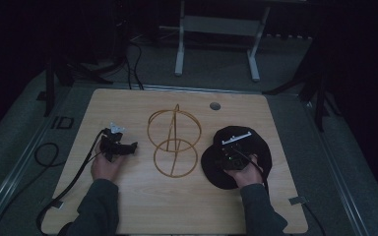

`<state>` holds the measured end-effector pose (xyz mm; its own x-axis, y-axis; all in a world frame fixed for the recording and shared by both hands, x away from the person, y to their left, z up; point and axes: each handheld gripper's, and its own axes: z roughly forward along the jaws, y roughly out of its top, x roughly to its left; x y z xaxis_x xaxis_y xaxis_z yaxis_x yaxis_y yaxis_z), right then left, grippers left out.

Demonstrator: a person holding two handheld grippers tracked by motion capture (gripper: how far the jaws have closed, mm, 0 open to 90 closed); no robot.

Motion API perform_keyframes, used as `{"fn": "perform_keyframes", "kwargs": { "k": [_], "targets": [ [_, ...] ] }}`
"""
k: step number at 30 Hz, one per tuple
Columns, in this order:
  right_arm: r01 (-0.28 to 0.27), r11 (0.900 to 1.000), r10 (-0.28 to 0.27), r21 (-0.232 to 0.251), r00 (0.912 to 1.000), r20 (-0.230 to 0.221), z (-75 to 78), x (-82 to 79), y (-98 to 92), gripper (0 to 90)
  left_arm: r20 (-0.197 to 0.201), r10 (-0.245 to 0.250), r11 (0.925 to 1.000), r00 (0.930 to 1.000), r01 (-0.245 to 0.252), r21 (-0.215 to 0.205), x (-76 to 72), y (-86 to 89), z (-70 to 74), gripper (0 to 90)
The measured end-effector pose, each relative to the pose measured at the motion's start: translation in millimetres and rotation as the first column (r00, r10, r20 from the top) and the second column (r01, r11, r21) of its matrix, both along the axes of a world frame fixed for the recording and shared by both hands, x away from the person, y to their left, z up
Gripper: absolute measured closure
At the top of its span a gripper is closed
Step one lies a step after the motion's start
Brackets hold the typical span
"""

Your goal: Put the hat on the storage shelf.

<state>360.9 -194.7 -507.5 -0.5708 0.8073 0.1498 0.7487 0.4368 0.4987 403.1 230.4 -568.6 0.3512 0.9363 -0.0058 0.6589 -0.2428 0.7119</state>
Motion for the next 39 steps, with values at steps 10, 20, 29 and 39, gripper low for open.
{"fn": "perform_keyframes", "kwargs": {
  "k": [10,20,29,39],
  "targets": [
    [0.0,0.999,0.002,-0.053,0.9994,0.034,6.3,-4.6,4.9,79.7,0.0,0.0,1.0,1.0,0.0,0.0,0.0,0.0,0.0,13.4],
    [-0.049,0.992,0.054,-0.12,0.9979,0.036,11.3,-6.4,3.7,79.9,-0.001,0.0,1.0,1.0,0.0,0.0,0.1,0.0,0.1,13.4],
    [-0.063,0.984,0.072,-0.167,0.9963,0.047,20.7,-7.9,-2.2,79.9,-0.002,0.0,1.0,1.0,0.0,0.001,0.1,0.1,0.2,13.5],
    [-0.085,0.974,0.1,-0.208,0.9932,0.061,33.7,-7.4,-4.5,79.9,-0.002,0.001,1.0,1.0,-0.001,0.001,0.2,0.1,0.2,13.7]
  ]
}}
